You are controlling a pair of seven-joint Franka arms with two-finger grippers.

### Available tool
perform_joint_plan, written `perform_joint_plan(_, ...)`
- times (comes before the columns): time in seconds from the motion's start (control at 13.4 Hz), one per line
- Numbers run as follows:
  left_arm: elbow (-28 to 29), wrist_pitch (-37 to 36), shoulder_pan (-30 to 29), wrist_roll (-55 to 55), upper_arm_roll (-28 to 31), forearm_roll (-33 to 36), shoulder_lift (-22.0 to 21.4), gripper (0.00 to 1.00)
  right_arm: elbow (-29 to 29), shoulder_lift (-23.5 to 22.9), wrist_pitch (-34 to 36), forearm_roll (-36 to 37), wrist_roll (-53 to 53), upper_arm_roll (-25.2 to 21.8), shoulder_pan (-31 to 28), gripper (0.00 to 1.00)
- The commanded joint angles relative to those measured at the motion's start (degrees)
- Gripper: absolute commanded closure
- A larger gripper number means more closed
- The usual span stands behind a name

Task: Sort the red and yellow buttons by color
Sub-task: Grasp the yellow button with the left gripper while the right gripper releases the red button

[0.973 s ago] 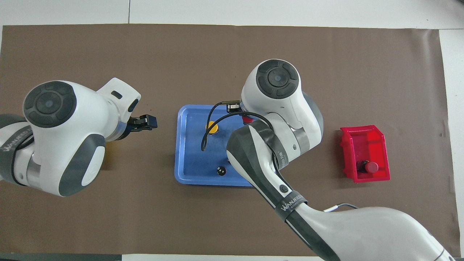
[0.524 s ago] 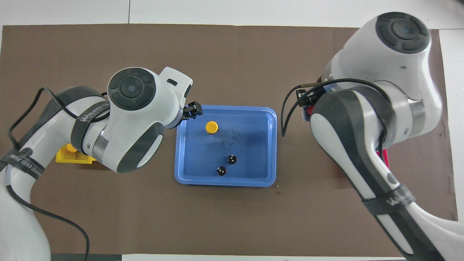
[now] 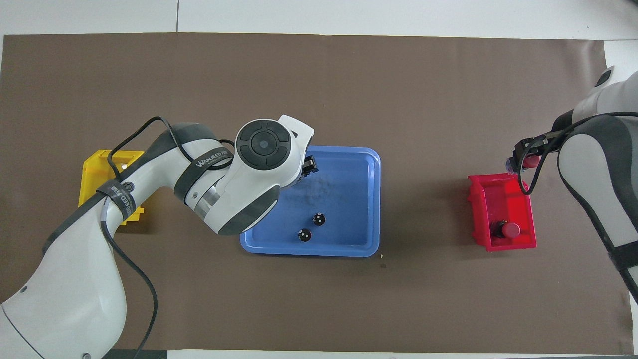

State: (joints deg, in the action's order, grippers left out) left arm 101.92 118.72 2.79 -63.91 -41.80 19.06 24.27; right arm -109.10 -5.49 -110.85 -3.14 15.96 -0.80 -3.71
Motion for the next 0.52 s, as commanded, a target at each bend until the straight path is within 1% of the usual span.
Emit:
perform_joint_plan(0.0, -1.5, 0.3, 0.0, -1.6, -0.7, 1.9, 1.5, 0.00, -6.8, 4.4, -3.6, -0.8, -0.5, 0.9, 0.2, 0.86)
perform_joint_plan(0.07, -1.5, 0.5, 0.0, -1.6, -0.7, 1.9, 1.5, 0.00, -7.4, 4.6, -4.0, -0.8, -1.3, 0.9, 0.4, 0.86)
perform_joint_plan(0.15, -1.5, 0.7, 0.0, -1.6, -0.7, 2.0, 1.5, 0.03, -8.1, 4.9, -4.0, -0.8, -2.0, 0.9, 0.5, 0.86)
perform_joint_plan(0.22, -1.6, 1.3, 0.0, -1.5, -0.7, 2.0, 1.5, 0.06, -9.6, 5.6, -4.6, -0.8, -2.2, 0.9, 0.4, 0.86)
perform_joint_plan(0.3, -1.6, 1.8, 0.0, -1.5, -0.7, 2.0, 1.6, 0.10, -12.3, 6.3, -6.7, -0.8, -2.1, 0.9, 0.0, 0.86)
perform_joint_plan(0.45, -1.6, 2.1, 0.0, -1.6, -0.7, 2.2, 2.4, 0.13, -15.6, 7.7, -8.7, -0.8, -1.8, 0.9, -0.1, 0.86)
